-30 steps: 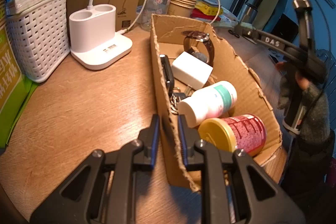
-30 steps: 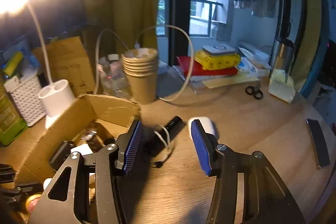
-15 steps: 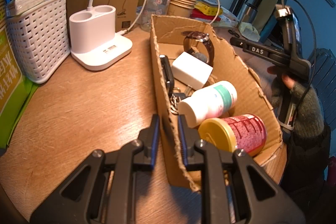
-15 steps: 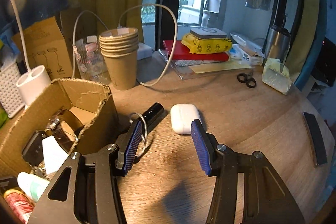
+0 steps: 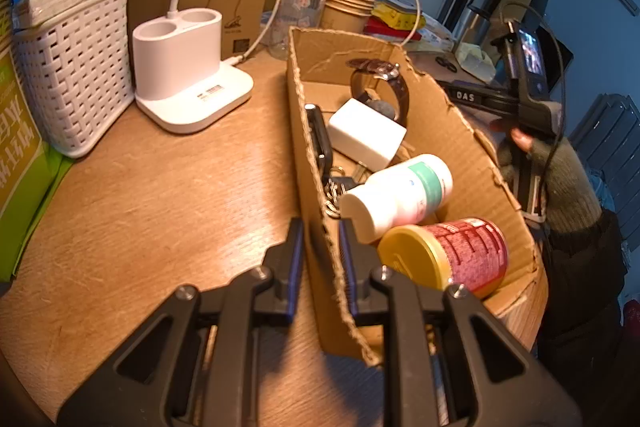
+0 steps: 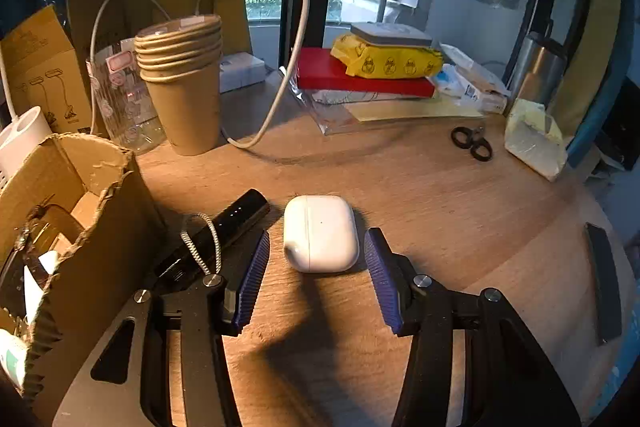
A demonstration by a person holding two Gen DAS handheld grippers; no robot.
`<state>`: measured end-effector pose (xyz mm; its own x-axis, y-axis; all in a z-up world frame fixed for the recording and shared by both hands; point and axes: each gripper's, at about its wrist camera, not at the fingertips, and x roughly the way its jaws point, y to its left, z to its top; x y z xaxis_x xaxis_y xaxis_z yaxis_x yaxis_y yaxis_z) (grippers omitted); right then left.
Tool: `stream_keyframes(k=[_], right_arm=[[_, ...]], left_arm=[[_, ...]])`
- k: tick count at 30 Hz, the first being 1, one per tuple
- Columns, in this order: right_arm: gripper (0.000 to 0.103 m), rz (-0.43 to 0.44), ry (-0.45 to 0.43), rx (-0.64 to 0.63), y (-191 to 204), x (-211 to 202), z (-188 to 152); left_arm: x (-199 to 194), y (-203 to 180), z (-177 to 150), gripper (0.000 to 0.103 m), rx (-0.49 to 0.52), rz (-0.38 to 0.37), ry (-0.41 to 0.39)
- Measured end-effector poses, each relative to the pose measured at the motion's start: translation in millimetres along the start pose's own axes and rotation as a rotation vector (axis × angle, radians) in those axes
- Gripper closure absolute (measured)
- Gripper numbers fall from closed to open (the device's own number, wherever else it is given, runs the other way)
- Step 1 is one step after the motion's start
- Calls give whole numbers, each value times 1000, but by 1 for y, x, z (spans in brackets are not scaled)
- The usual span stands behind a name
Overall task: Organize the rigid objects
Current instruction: 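Move the open right tool back to the white earbuds case, then close the right tool on the white earbuds case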
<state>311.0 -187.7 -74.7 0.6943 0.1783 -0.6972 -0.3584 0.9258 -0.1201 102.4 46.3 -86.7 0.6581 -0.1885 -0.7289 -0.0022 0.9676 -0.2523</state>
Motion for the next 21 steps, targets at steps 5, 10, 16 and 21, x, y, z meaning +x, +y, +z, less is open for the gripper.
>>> stream_keyframes(k=[5, 10, 16, 21], right_arm=[[50, 8, 22, -13, -1, 13, 5], [50, 31, 51, -3, -5, 24, 10], [51, 29, 71, 8, -7, 29, 11], [50, 40, 83, 25, -10, 33, 13]], left_arm=[[0, 0, 0, 84, 0, 0, 0], [0, 1, 0, 84, -2, -1, 1], [0, 1, 1, 84, -2, 0, 0], [0, 1, 0, 84, -1, 0, 0]])
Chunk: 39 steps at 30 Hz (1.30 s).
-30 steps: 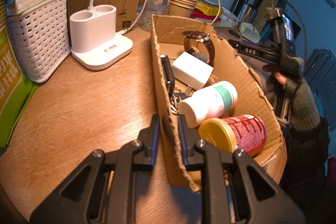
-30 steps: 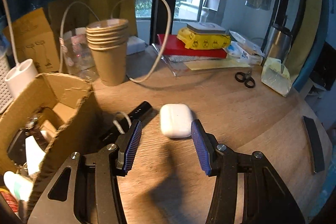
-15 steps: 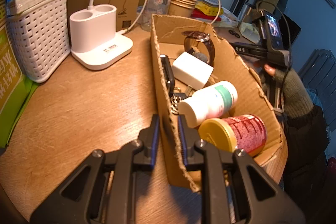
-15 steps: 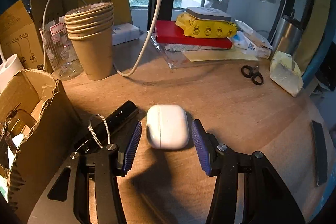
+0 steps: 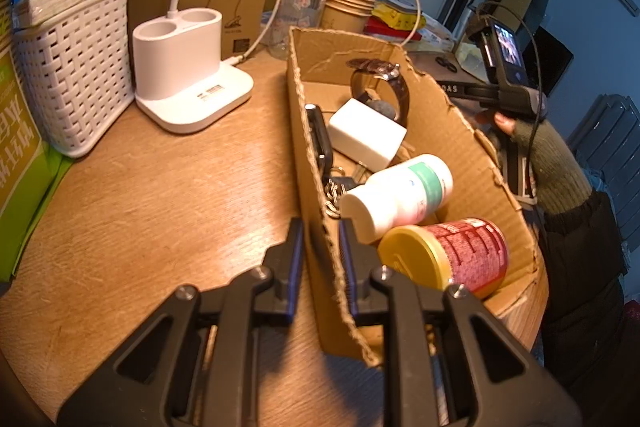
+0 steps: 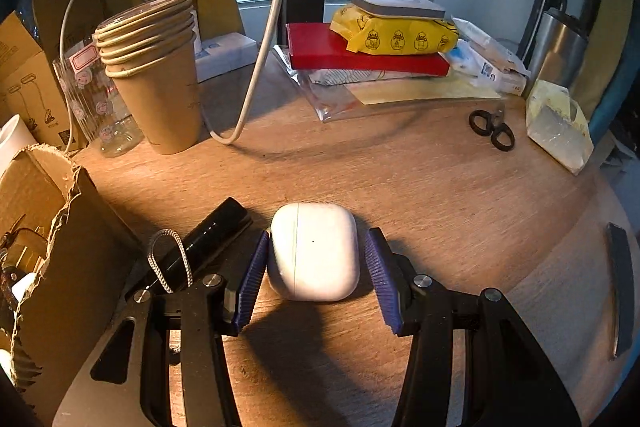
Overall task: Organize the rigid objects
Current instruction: 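Close the right tool on the white earbuds case, then lift the earbuds case with the right tool into the box and release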
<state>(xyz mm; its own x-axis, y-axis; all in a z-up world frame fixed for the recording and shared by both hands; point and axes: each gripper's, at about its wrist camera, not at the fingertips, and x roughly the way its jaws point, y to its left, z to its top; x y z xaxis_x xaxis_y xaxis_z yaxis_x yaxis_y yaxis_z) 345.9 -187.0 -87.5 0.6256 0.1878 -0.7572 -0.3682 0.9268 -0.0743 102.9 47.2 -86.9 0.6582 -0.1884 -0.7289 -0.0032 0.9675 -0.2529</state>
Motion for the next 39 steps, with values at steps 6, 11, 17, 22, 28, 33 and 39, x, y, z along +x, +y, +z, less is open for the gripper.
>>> stream_keyframes(k=[6, 11, 17, 22, 28, 33, 39], right_arm=[[54, 16, 24, 8, -2, 6, 1], [54, 16, 13, 7, -1, 4, 0], [54, 16, -1, -18, 4, -1, 1], [54, 21, -42, -5, 3, -14, 3], [54, 47, -94, -18, 11, -39, 8], [54, 71, -136, -39, 25, -60, 10], [54, 115, -182, -78, 46, -85, 12]], left_arm=[[0, 0, 0, 84, 0, 0, 0], [0, 0, 0, 84, 0, 0, 0], [0, 0, 0, 84, 0, 0, 0], [0, 0, 0, 84, 0, 1, -1], [0, 0, -1, 84, 0, 1, -1], [0, -1, 0, 84, 2, 2, -1], [0, -1, 0, 84, 2, 2, -1]])
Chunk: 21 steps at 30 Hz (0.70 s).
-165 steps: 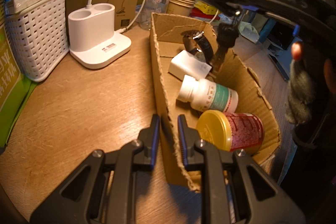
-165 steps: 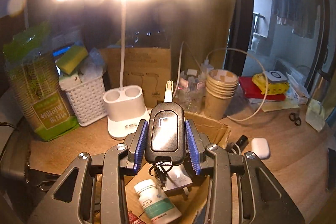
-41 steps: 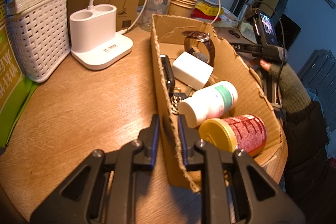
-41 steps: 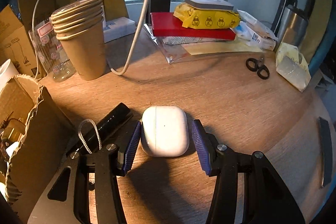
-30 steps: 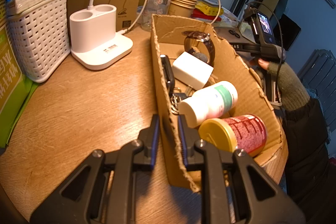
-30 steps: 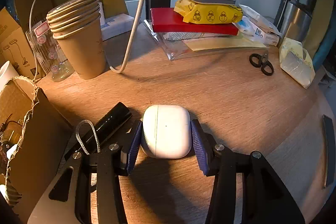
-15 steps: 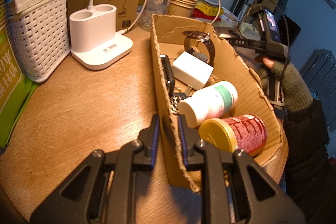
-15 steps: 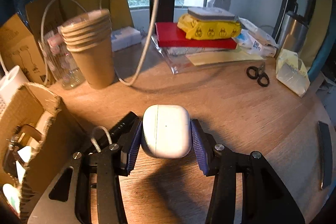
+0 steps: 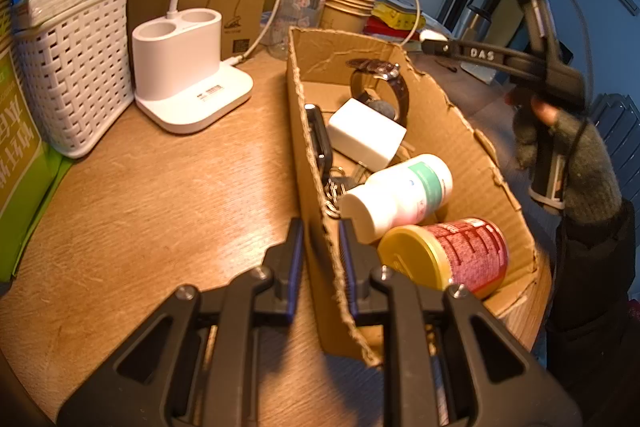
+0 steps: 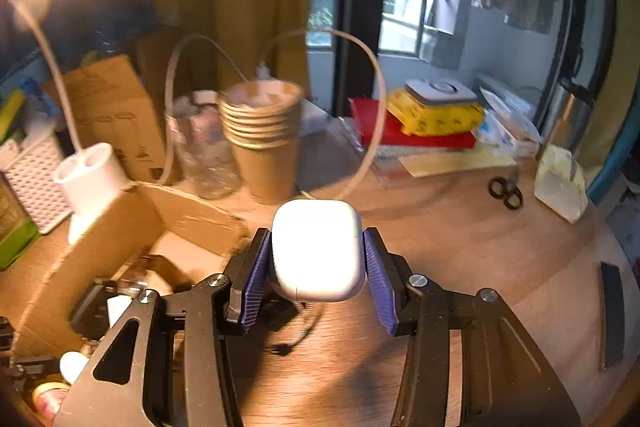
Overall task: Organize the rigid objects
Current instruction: 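Lift the earbuds case with the right tool into the box and release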
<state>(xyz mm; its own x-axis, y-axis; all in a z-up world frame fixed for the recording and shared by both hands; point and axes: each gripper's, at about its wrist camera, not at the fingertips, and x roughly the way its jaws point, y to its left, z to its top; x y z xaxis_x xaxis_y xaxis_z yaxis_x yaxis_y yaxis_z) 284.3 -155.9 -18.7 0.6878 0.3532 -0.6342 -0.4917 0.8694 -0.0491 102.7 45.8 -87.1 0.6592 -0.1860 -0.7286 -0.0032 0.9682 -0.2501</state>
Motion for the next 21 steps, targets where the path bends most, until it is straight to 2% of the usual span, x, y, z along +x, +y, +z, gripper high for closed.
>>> stream_keyframes(k=[10, 21], right_arm=[[54, 54, -42, -93, 42, -21, 14], [54, 144, -25, -146, 79, -11, 19]], left_arm=[[0, 0, 0, 84, 0, 0, 0], [0, 0, 0, 84, -1, 1, 0]])
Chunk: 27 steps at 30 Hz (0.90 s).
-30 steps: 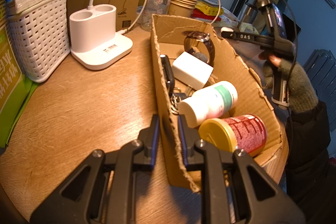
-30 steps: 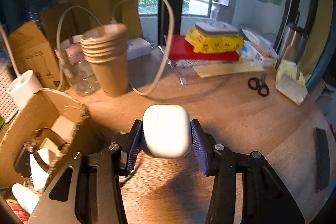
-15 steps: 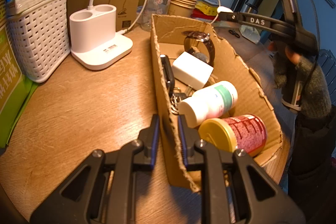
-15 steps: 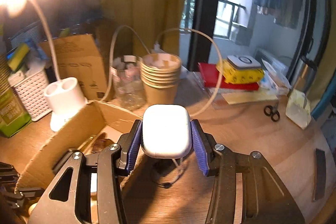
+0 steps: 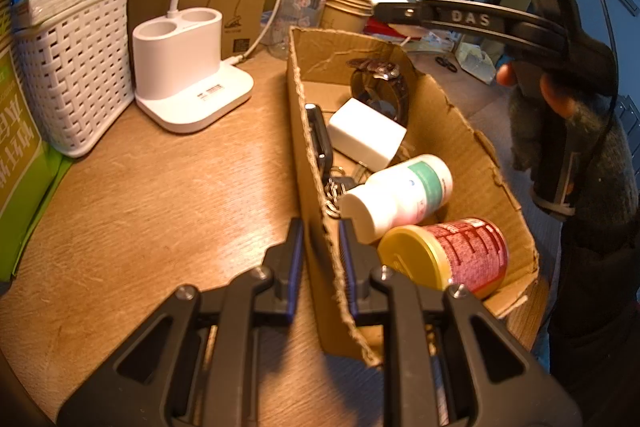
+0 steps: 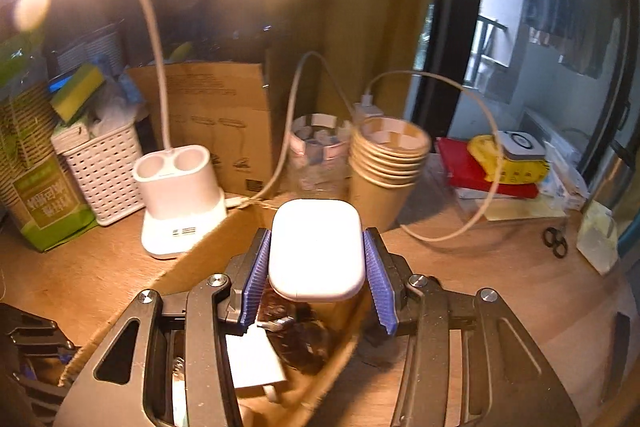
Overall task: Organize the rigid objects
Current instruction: 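Lift the earbuds case with the right tool into the box and release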
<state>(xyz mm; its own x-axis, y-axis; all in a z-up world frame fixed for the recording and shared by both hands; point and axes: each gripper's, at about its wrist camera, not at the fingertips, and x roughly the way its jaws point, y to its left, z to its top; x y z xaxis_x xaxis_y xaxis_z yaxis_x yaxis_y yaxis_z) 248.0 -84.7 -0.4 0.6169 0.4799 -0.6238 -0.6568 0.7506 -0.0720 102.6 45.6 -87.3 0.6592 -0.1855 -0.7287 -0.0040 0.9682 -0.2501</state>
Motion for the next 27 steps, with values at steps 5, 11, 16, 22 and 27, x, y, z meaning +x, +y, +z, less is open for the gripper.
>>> stream_keyframes(k=[5, 11, 16, 22, 27], right_arm=[[54, 30, 13, -30, 14, 7, 5], [54, 64, 36, -56, 28, 15, 9], [54, 78, 65, -76, 35, 23, 10], [54, 83, 112, -107, 44, 34, 9], [54, 80, 164, -127, 47, 45, 4]], left_arm=[[0, 0, 0, 84, 0, 0, 0], [0, 0, 0, 84, 0, 0, 0], [0, 0, 0, 84, 0, 0, 0], [0, 0, 0, 84, 0, 0, 0], [1, -1, -1, 84, 2, -1, 0]])
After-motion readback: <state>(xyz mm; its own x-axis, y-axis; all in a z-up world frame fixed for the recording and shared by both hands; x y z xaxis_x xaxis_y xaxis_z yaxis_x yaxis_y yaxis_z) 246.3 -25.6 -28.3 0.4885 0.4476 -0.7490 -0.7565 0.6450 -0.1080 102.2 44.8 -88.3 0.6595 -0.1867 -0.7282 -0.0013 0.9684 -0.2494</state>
